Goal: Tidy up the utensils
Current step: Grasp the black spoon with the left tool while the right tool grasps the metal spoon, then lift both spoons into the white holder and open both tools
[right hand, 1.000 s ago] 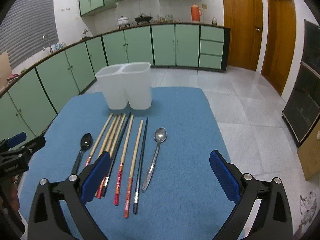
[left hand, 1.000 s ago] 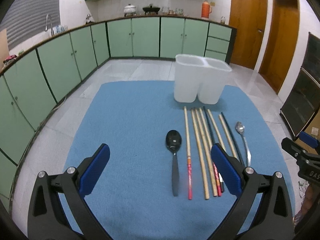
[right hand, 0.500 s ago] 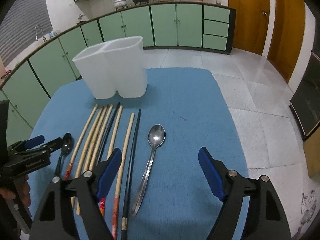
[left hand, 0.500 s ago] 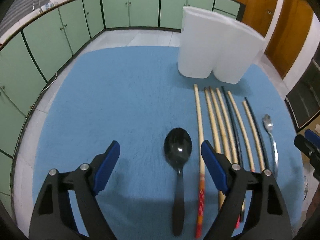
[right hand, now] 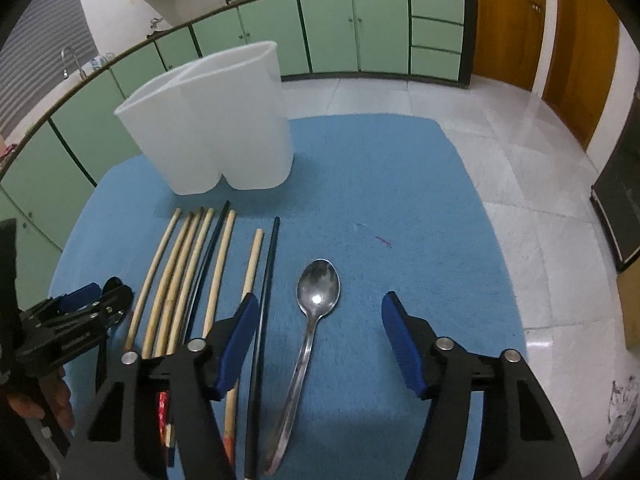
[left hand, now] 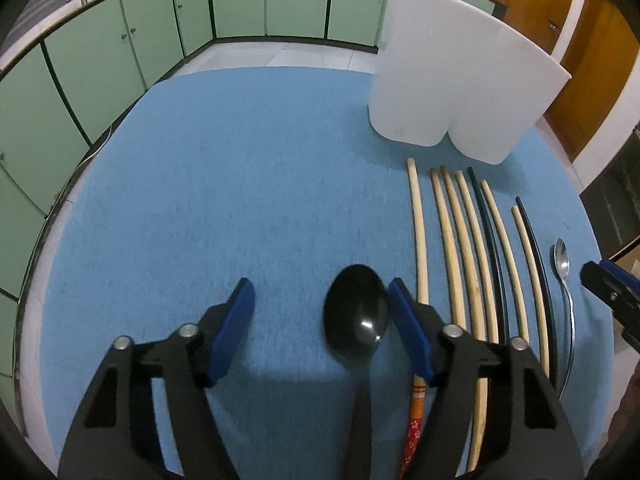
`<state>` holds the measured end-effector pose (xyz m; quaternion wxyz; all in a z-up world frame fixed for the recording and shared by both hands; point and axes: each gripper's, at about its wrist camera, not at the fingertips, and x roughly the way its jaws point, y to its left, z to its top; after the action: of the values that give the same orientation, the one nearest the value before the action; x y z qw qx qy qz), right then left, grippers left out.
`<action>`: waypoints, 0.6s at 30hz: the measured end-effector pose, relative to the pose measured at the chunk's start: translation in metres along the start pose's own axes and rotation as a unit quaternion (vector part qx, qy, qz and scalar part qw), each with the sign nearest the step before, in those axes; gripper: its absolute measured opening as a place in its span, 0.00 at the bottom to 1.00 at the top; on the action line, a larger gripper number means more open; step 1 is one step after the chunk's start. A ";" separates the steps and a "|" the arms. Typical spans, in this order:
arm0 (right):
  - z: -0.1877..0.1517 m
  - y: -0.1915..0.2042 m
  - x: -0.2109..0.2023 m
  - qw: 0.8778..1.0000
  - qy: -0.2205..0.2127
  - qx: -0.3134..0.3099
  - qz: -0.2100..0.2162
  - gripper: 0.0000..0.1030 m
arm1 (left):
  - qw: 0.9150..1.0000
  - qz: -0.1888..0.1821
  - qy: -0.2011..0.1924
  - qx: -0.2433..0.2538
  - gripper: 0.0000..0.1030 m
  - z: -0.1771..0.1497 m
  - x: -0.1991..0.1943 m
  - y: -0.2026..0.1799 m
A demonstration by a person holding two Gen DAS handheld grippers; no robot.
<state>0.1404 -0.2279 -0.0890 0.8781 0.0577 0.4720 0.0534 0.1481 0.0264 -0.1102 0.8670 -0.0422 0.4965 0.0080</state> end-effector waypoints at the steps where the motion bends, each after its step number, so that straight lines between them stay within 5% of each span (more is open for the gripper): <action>1: 0.002 0.000 0.004 1.000 0.007 0.003 -0.001 0.57 | 1.000 -0.002 -0.001 -0.002 0.56 0.000 0.000 0.000; 10: 0.006 -0.002 0.030 0.999 0.041 0.020 -0.005 0.49 | 1.000 -0.005 -0.008 -0.004 0.33 0.000 0.002 -0.012; 13: 0.008 0.002 0.031 0.999 0.039 0.010 -0.027 0.38 | 1.000 -0.005 -0.009 -0.003 0.33 -0.002 0.000 -0.015; 14: 0.008 0.002 0.031 0.999 0.038 0.009 -0.025 0.27 | 1.000 -0.005 -0.010 -0.001 0.33 -0.003 0.000 -0.016; 18: 0.006 -0.002 0.025 0.999 0.030 0.013 -0.004 0.27 | 1.000 -0.016 -0.017 0.000 0.33 -0.007 -0.007 -0.016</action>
<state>0.1597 -0.2262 -0.1066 0.8627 0.0661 0.4993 0.0456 0.1392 0.0096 -0.1067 0.8754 -0.0498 0.4808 -0.0050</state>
